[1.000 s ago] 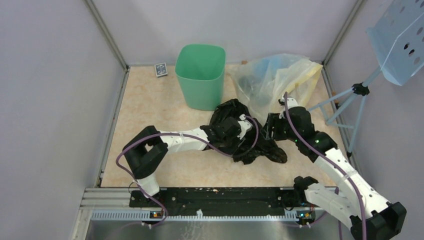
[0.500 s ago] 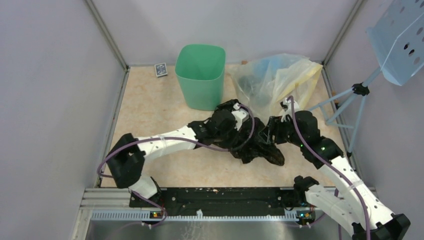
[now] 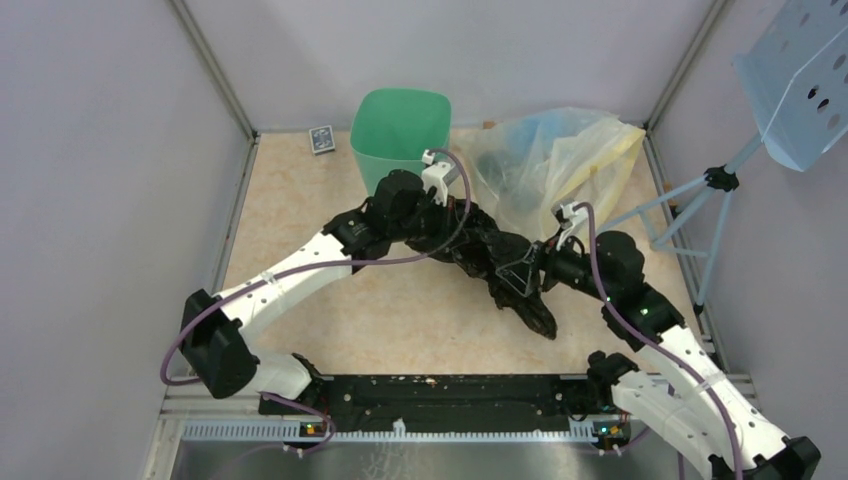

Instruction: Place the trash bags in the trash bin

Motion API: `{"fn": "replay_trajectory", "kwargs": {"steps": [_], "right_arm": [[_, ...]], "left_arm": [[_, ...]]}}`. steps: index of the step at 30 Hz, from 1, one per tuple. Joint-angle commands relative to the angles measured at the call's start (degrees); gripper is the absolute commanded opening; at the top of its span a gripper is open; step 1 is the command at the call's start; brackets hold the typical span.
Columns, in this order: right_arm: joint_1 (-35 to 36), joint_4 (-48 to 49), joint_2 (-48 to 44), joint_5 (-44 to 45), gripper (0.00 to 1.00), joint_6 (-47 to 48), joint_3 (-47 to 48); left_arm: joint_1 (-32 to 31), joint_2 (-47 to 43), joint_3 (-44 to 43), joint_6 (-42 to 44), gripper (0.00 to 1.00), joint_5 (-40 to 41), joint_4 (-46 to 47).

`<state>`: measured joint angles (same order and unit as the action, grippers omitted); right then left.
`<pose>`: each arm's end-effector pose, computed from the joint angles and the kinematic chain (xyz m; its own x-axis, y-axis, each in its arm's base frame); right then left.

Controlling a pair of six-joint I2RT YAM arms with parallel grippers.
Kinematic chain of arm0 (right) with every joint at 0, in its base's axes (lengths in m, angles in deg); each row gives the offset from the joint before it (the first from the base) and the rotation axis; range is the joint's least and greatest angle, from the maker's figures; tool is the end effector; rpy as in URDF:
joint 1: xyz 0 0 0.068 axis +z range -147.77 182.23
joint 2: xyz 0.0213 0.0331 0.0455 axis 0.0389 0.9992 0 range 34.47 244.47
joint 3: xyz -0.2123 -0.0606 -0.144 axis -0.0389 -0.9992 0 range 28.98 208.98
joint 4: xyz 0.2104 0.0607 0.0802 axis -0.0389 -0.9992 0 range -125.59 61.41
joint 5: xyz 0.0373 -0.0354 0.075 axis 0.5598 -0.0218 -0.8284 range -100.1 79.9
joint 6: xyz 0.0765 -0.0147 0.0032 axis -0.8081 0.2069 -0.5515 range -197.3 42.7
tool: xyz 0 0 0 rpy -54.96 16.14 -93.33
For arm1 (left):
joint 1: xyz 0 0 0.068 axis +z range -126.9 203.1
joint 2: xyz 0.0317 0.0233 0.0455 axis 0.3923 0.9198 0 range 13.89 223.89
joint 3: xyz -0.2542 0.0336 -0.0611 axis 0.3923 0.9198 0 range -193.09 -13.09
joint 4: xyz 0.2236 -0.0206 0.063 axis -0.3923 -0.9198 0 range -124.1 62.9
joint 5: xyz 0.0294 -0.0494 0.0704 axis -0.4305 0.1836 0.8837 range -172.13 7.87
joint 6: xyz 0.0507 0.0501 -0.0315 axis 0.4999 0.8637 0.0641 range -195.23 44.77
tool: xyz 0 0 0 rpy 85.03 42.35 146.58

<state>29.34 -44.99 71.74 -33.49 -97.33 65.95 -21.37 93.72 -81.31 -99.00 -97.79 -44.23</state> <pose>0.1321 0.0973 0.2875 -0.4997 0.0974 -0.8607 -0.6232 0.6496 0.4354 0.2146 -0.2360 0.3132 -0.6540 0.0980 -0.7502 0.6336 0.6128 -0.4723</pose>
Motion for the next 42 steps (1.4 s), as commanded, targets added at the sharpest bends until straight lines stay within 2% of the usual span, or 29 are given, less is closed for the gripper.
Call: {"fn": "replay_trajectory", "kwargs": {"steps": [1, 5, 7, 9, 12, 14, 22, 27, 30, 33, 35, 39, 42], "right_arm": [[3.65, 7.75, 1.24, 3.9, 0.77, 3.97, 0.06], [8.06, 9.0, 5.57, 10.85, 0.78, 5.8, 1.33], [10.3, 9.72, 7.95, 14.11, 0.7, 6.32, 2.16], [11.95, 10.01, 10.07, 16.46, 0.53, 6.49, 3.17], [12.6, 9.16, 11.29, 21.93, 0.12, 5.2, 5.03], [12.61, 8.74, 10.54, 23.19, 0.0, 4.64, 6.09], [12.6, 4.05, 11.97, 24.26, 0.0, 3.85, 12.98], [12.6, 2.96, 12.58, 25.32, 0.0, 4.08, 15.81], [12.61, 2.41, 13.75, 25.18, 0.0, 4.4, 17.1], [12.61, 1.04, 15.64, 26.34, 0.0, 4.51, 18.42], [12.54, 0.57, 16.68, 26.41, 0.0, 4.44, 19.0], [12.61, 1.02, 18.33, 24.62, 0.0, 4.31, 19.7], [12.59, 1.68, 18.94, 23.59, 0.0, 4.39, 20.13]], "left_arm": [[0.58, -1.51, -4.74, -1.18, 0.0, -3.57, 0.17], [0.87, -1.71, -5.84, -0.43, 0.0, -3.48, -1.24], [0.87, -2.01, -5.63, -0.15, 0.0, -3.55, -1.48], [0.96, -2.24, -5.35, 0.2, 0.0, -3.4, -1.68], [0.95, -2.76, -4.94, 2.28, 0.01, -1.34, -3.1], [0.96, -3.49, -4.54, 3.96, 0.05, 2.88, -5.32], [0.87, -6.83, -2.38, 9.43, 0.27, 25.96, -15.08], [0.87, -7.27, -1.8, 9.8, 0.31, 40.25, -21.08], [0.87, -7.83, -1.71, 8.88, 0.36, 43.77, -21.84], [0.87, -9.21, -1.94, 7.84, 0.45, 43.7, -20.95], [0.87, -11.37, -1.02, 8.63, 0.52, 40.7, -18.03], [0.87, -18.77, 5.69, 14.38, 0.73, 19.65, -4.67], [0.87, -22.14, 10.07, 15.18, 0.81, 10.71, 1.84]]}}
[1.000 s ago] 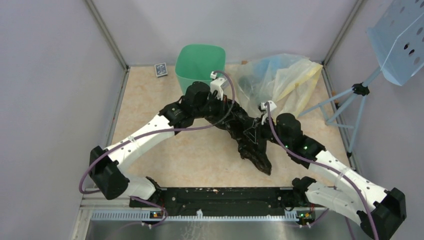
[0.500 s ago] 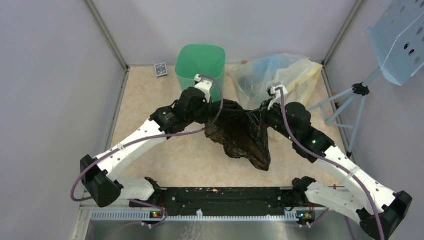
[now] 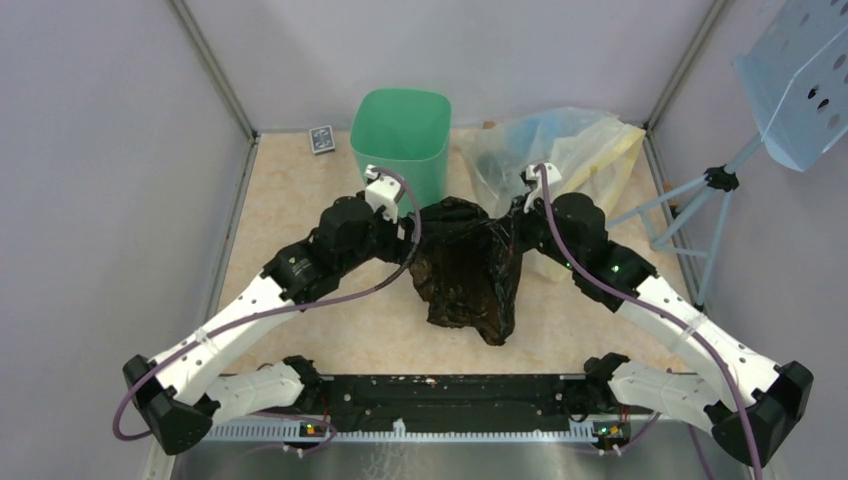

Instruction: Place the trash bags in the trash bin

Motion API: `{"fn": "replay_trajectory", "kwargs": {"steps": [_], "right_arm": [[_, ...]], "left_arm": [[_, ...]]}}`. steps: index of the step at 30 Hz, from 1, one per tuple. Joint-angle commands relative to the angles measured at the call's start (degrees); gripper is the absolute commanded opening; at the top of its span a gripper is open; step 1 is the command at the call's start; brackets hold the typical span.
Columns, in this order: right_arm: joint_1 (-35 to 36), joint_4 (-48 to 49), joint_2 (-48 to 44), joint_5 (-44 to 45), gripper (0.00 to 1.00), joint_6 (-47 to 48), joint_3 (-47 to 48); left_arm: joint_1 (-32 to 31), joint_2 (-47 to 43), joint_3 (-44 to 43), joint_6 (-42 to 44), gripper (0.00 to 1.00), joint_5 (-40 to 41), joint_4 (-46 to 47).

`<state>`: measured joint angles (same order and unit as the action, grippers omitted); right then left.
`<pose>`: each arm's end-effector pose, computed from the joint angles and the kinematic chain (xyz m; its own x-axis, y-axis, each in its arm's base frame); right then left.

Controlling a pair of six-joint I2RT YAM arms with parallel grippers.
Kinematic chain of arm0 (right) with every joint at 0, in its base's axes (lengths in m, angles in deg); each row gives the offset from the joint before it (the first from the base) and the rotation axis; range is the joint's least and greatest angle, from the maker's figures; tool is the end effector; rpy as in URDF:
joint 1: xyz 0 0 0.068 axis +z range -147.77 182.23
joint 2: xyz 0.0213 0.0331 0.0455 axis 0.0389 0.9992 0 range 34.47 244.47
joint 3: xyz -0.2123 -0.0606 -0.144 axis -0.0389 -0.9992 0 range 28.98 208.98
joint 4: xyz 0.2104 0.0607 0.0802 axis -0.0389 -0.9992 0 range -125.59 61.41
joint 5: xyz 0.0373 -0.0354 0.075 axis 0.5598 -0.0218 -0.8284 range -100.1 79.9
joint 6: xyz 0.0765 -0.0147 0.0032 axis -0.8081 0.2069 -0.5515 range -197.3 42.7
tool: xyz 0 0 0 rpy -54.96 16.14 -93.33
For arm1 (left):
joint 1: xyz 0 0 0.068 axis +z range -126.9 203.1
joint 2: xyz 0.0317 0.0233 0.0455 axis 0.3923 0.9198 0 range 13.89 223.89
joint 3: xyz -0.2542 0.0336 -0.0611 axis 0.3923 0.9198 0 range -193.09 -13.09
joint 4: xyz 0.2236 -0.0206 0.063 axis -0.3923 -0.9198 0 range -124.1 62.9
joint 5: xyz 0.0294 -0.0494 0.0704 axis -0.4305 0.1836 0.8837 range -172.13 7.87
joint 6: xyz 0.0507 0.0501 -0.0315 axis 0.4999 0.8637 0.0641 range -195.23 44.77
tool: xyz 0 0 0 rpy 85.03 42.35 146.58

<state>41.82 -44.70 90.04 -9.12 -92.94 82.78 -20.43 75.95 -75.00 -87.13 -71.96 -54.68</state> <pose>0.1752 0.1433 0.3334 -0.3964 0.0220 -0.9178 -0.5377 0.8047 0.2516 0.1814 -0.1562 0.3328 -0.4465 0.1441 -0.8831 0.4829 0.8697 -0.1023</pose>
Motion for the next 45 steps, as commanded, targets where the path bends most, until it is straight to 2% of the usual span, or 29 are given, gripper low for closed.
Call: {"fn": "replay_trajectory", "kwargs": {"steps": [1, 5, 8, 11, 14, 17, 18, 20, 22, 26, 28, 29, 30, 33, 38, 42, 45], "right_arm": [[0.13, 1.7, 0.71, -0.76, 0.0, -0.01, 3.38], [0.13, 2.23, 1.22, -2.71, 0.0, 0.32, 4.05], [0.09, 1.93, 1.94, -3.47, 0.0, 0.52, 4.82], [0.13, 1.88, 2.23, -3.52, 0.0, 0.45, 5.06], [0.13, 1.96, 2.19, -3.52, 0.0, 0.35, 4.97], [0.11, 2.01, 2.24, -3.24, 0.0, 0.35, 4.77], [0.13, 2.04, 2.27, -3.17, 0.0, 0.42, 4.8], [0.13, 1.98, 2.47, -2.48, 0.0, 0.6, 4.62], [0.08, 1.45, 2.67, -1.28, 0.02, 1.12, 4.5], [0.13, 1.0, 1.48, 8.55, 0.22, 2.32, 2.59], [0.13, 2.77, -0.26, 13.35, 0.47, 3.71, 0.37], [0.13, 4.21, -1.51, 13.21, 0.55, 4.96, -1.17], [0.13, 5.55, -2.92, 12.29, 0.58, 6.08, -2.68], [0.11, 9.84, -8.21, 9.04, 0.61, 7.64, -7.71], [1.0, 12.59, -14.93, 5.36, 0.61, 9.18, -11.49], [6.74, 11.01, -15.98, 9.03, 0.58, 11.71, -10.39], [12.69, 13.34, -16.44, 10.02, 0.57, 13.14, -11.64]], "left_arm": [[-0.07, -4.31, 4.18, 3.62, 0.83, -16.01, 12.9], [-0.07, -1.37, 3.45, 5.94, 0.89, -19.03, 11.87], [-0.07, 1.32, 2.88, 6.73, 0.88, -23.11, 12.09], [-0.07, 4.18, 2.6, 7.18, 0.83, -29.3, 12.85], [-0.08, 7.1, 2.03, 6.56, 0.73, -29.72, 11.62], [-0.12, 7.8, 2.41, 5.92, 0.57, -30.38, 11.18], [-0.13, 7.71, 2.63, 5.56, 0.47, -31.03, 11.53], [-0.1, 7.49, 2.56, 4.56, 0.21, -31.41, 11.74], [-0.08, 7.38, 1.15, 3.42, 0.0, -30.14, 10.69], [0.14, 8.89, -5.81, -1.44, 0.0, -28.4, 5.01], [0.83, 10.78, -10.02, -5.07, 0.0, -30.52, 3.3], [1.09, 11.86, -11.62, -6.72, 0.0, -32.31, 3.19], [1.43, 12.84, -13.01, -8.42, 0.0, -34.2, 3.77], [2.11, 15.15, -14.44, -13.32, 0.0, -39.49, 8.02], [3.85, 20.32, -17.6, -18.02, 0.0, -41.95, 9.76], [4.99, 22.68, -17.99, -19.91, 0.0, -42.92, 12.08], [5.6, 23.95, -18.69, -20.09, 0.0, -43.01, 12.49]]}}
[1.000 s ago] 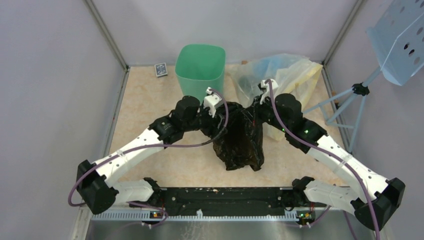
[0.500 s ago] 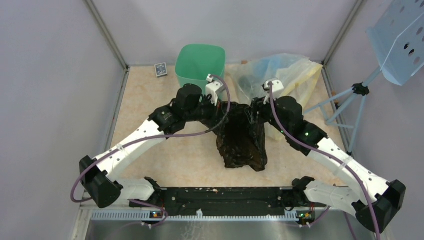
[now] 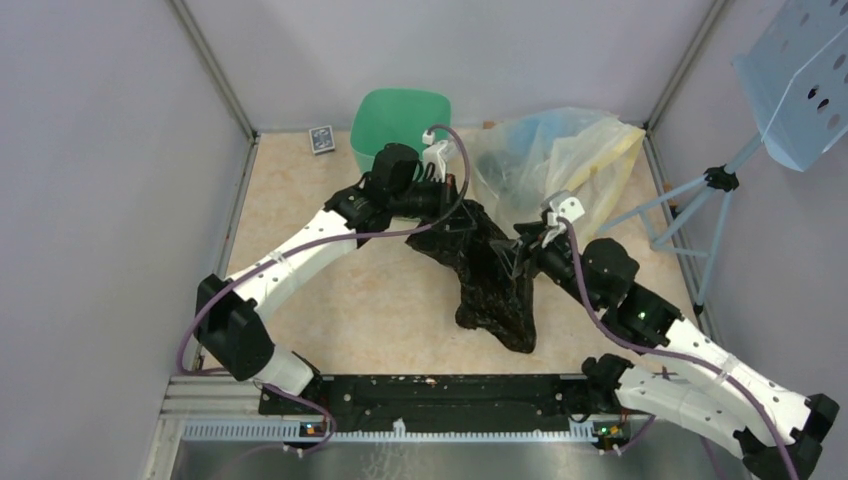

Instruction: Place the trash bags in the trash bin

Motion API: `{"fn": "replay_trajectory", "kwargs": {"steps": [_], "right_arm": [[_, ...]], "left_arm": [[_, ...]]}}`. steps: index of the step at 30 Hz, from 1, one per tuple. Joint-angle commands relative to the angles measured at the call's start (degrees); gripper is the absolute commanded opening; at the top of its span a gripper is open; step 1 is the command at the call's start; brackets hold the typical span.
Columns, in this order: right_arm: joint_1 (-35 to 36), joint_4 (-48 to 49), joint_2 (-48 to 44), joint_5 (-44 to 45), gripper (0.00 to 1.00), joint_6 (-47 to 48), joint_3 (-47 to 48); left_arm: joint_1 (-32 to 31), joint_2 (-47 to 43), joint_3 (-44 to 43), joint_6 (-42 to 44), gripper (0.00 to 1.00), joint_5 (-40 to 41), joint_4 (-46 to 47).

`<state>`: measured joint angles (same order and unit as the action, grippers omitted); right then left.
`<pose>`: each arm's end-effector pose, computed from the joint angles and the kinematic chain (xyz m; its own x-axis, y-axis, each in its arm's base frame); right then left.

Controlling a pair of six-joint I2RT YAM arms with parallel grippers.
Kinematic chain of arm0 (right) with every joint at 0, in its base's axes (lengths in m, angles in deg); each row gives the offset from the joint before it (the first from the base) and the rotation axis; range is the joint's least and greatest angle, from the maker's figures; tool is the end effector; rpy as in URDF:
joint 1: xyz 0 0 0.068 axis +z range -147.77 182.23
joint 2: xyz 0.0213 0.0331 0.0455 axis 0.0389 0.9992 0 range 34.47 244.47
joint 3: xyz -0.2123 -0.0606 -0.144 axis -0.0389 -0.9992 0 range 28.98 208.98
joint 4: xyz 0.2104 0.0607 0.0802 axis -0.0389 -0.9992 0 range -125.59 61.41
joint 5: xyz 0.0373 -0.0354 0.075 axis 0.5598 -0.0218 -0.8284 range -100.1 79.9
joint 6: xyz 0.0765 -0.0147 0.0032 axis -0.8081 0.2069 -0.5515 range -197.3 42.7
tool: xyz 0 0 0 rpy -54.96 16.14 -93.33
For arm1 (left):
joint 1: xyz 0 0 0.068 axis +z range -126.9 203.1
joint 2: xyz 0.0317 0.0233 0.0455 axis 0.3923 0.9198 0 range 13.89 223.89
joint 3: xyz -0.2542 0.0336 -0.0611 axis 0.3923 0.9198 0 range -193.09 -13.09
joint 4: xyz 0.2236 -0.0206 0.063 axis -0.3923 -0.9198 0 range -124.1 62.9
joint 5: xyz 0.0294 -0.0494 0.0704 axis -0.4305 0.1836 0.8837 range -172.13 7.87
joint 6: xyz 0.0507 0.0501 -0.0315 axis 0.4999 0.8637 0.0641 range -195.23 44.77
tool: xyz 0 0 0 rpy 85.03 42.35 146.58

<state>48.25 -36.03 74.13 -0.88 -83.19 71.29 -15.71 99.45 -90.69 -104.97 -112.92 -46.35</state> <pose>0.1292 0.1185 0.3340 -0.1194 0.0223 -0.9926 -0.5903 0.8022 0.0890 0.2419 -0.2384 0.3369 -0.7524 0.0582 -0.6561 0.5988 0.4755 -0.6445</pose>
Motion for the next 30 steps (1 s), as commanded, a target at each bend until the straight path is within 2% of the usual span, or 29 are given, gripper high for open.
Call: {"fn": "replay_trajectory", "kwargs": {"steps": [1, 3, 6, 7, 14, 20, 24, 30], "right_arm": [[8.38, 5.49, -0.48, 2.94, 0.56, 3.82, -0.77], [12.01, 6.93, 0.16, 5.23, 0.42, 4.77, -2.63], [14.05, 10.59, 2.07, 6.39, 0.04, 4.51, -6.46], [14.02, 12.01, 2.76, 6.88, 0.0, 4.26, -7.91], [14.01, 27.77, 6.86, 12.35, 0.0, 6.5, -17.72], [17.44, 36.08, 19.46, 20.85, 0.0, 14.66, -15.52], [17.64, 40.54, 27.3, 20.58, 0.0, 13.83, -15.58], [21.91, 42.74, 37.9, 29.69, 0.0, 15.7, -12.56]], "left_arm": [[1.11, 0.69, -3.25, -2.33, 0.0, -1.98, 4.12], [1.39, 0.86, -3.59, -2.41, 0.0, -2.27, 4.13], [1.46, 0.47, -3.78, -2.52, 0.0, -2.69, 3.88], [1.52, 0.26, -3.63, -2.44, 0.0, -2.87, 3.58], [1.72, -1.91, -3.31, -3.22, 0.0, -4.76, 2.62], [1.79, -2.34, -3.57, -4.16, 0.0, -7.77, 3.5], [2.28, -3.21, -2.71, -4.15, 0.0, -8.14, 3.29], [2.8, -3.92, -0.99, -4.5, 0.0, -8.74, 4.03]]}}
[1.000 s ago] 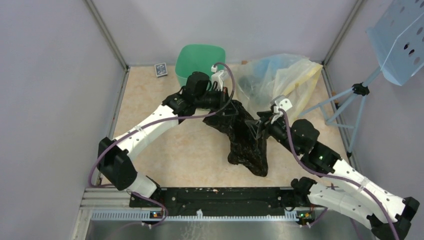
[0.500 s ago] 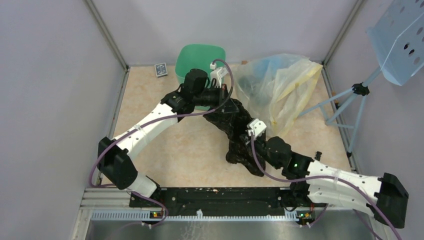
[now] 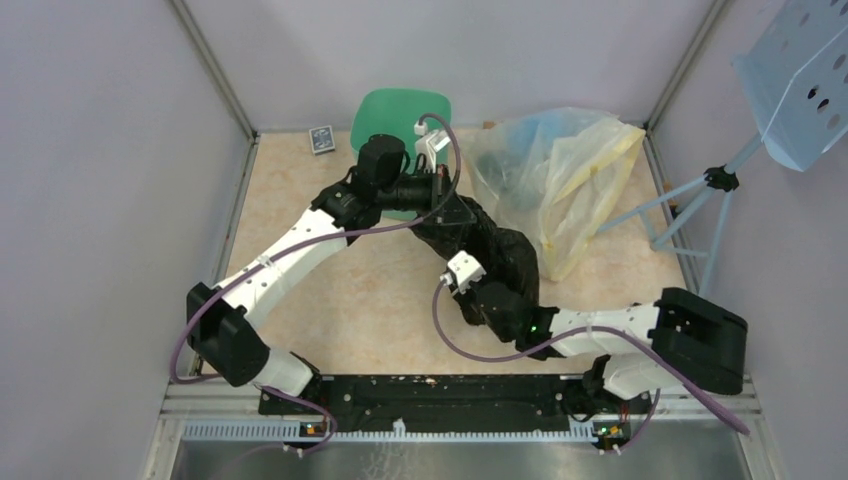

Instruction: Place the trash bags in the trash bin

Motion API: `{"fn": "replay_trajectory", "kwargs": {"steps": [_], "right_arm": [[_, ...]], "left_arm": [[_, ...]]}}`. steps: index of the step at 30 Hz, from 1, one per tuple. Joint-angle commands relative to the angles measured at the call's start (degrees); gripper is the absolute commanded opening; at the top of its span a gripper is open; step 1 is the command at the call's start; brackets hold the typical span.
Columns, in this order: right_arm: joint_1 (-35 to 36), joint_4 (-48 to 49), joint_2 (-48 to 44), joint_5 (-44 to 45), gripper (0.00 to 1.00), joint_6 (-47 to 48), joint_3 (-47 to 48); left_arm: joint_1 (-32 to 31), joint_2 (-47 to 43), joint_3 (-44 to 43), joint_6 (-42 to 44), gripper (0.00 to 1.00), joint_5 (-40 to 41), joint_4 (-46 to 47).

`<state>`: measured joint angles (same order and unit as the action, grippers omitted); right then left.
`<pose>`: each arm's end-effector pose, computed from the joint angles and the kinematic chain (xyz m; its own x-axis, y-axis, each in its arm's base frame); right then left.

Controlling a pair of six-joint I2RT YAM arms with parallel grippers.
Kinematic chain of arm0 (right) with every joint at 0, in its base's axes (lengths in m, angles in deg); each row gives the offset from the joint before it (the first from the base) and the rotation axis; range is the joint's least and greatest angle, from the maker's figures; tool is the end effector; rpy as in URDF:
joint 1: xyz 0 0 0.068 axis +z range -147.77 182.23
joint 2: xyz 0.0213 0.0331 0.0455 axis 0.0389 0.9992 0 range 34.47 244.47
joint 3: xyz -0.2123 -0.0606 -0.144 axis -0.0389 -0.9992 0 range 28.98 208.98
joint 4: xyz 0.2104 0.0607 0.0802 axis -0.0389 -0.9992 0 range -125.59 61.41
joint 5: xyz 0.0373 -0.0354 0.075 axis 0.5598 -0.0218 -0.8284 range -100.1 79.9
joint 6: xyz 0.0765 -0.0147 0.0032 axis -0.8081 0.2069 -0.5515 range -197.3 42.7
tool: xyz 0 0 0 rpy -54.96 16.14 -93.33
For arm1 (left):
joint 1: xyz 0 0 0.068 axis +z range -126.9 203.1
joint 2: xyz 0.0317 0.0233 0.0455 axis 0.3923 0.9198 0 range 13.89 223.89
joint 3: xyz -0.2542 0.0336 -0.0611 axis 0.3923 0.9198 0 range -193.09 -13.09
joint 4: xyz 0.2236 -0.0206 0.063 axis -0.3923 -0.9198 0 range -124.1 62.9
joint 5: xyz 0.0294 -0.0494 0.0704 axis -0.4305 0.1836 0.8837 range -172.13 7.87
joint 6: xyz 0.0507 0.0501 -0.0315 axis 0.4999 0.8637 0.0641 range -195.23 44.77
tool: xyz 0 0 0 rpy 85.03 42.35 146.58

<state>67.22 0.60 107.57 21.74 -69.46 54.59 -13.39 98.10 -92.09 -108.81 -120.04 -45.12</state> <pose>0.1415 0.2201 0.1982 -0.0555 -0.3929 -0.9179 -0.5711 0.7666 -0.2936 0.2408 -0.2291 0.3570 -0.7747 0.0302 -0.6316 0.5937 0.3783 -0.7102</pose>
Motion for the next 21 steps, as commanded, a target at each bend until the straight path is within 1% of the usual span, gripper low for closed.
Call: {"fn": "replay_trajectory", "kwargs": {"steps": [1, 4, 6, 9, 11, 15, 19, 21], "right_arm": [[3.07, 5.98, 5.43, 7.49, 0.0, 1.38, 4.39], [3.04, 6.26, 6.61, 8.93, 0.0, -1.23, 3.47], [2.42, 10.17, 6.91, 8.4, 0.0, -2.35, 1.17], [-3.5, 10.48, 6.33, 0.96, 0.0, -7.1, -0.82], [-6.07, 10.9, 5.3, -1.97, 0.0, -9.85, -1.38], [-8.84, 11.68, 3.95, -4.73, 0.0, -10.19, -1.21], [-11.72, 17.06, -0.17, -12.46, 0.0, -11.34, -3.17], [-11.92, 18.78, -1.0, -14.71, 0.0, -10.48, -2.22]], "left_arm": [[0.52, -2.68, 0.48, -0.69, 0.0, -1.7, 2.77], [0.83, -3.26, 0.81, -0.62, 0.0, -2.02, 2.78], [1.04, -3.68, 0.96, -0.4, 0.0, -2.28, 2.54], [1.23, -4.21, 1.31, 0.19, 0.0, -2.81, 1.76], [1.29, -4.42, 1.56, 0.72, 0.0, -3.45, 1.24], [1.25, -4.83, 1.91, 1.57, 0.0, -5.01, 0.15], [1.25, -5.25, 1.19, 2.07, 0.0, -5.92, -1.77], [1.31, -5.15, 1.05, 1.01, 0.0, -6.65, -1.01]]}}
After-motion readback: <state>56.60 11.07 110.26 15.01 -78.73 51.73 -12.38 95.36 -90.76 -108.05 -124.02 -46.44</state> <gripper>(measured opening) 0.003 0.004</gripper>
